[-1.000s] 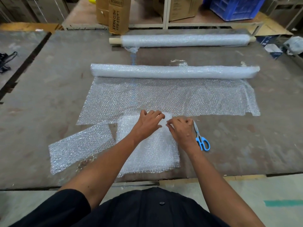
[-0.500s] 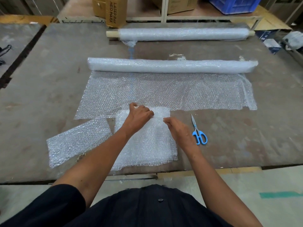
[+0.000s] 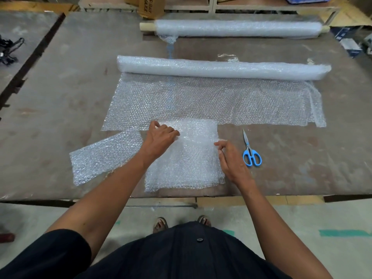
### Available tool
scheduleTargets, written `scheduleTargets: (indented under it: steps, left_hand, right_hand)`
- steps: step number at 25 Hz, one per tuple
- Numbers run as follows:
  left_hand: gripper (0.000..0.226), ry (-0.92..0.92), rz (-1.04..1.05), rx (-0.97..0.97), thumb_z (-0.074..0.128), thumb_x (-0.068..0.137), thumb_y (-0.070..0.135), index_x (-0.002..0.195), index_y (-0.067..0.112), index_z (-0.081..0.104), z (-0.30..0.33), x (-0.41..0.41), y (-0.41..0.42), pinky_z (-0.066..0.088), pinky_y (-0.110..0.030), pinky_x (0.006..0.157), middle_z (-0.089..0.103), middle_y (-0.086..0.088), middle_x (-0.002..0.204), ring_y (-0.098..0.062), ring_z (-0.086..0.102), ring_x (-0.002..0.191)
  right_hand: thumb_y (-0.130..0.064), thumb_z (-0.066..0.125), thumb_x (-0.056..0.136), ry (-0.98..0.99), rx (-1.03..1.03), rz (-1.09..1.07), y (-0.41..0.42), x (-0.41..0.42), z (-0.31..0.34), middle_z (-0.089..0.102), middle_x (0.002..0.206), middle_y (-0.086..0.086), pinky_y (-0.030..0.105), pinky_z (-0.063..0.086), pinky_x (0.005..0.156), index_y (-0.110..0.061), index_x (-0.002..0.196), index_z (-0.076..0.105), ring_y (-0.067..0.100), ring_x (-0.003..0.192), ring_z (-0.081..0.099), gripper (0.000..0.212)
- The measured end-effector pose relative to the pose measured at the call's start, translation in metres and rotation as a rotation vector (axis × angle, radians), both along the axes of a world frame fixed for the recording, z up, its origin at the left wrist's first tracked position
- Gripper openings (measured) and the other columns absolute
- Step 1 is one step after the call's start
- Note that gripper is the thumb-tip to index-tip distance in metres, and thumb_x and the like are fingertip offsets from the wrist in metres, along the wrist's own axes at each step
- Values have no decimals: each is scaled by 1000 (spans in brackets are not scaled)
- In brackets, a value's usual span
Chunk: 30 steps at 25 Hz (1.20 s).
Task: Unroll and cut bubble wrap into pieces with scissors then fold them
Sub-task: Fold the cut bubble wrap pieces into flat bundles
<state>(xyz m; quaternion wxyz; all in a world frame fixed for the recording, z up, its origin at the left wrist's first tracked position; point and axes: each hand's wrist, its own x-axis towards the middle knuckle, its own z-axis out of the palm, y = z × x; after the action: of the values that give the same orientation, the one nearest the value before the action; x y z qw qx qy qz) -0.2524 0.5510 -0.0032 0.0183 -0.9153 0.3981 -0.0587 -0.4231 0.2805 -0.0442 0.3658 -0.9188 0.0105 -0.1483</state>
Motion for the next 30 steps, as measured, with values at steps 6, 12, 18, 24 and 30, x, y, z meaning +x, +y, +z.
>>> scheduleTargets:
  steps: [6, 12, 18, 24, 30]
  left_hand:
    - [69, -13, -62, -42, 71, 96, 7, 159, 24, 47, -16, -21, 45, 46, -43, 88, 62, -1, 150, -26, 68, 117]
    - [76, 54, -139, -32, 52, 101, 6, 168, 28, 25, -33, -59, 84, 47, -41, 99, 38, 2, 169, -27, 51, 145]
    - [92, 195, -114, 19, 49, 100, -3, 170, 37, 3, -44, -78, 101, 30, -39, 125, 6, 7, 177, -16, 22, 161]
    - [71, 306, -135, -121, 44, 88, 45, 158, 34, 44, -34, -83, 116, 30, -48, 122, 24, 4, 175, -18, 31, 157]
    - [50, 335, 181, -456, 52, 109, 47, 157, 36, 44, -18, -66, 64, 31, -49, 113, 43, 6, 163, -18, 42, 148]
  right_hand:
    - [-14, 49, 106, 35, -4, 12, 9, -20, 9, 55, 115, -4, 19, 40, 102, -12, 136, 54, 13, 114, 57, 30]
    - [-10, 56, 104, 40, -43, 64, 14, -44, 3, 64, 136, 3, 35, 45, 111, -16, 114, 55, 19, 142, 52, 12]
    - [-10, 68, 97, 6, -180, 148, 20, -61, -11, 66, 135, 8, 32, 41, 118, -13, 106, 60, 23, 148, 48, 13]
    - [-24, 69, 98, 30, -260, 151, 20, -73, -23, 64, 133, 7, 40, 52, 104, -14, 102, 65, 23, 142, 53, 12]
    - [-32, 56, 108, 89, -254, -151, 31, -27, -1, 60, 132, 4, 47, 47, 100, -18, 132, 59, 25, 117, 59, 28]
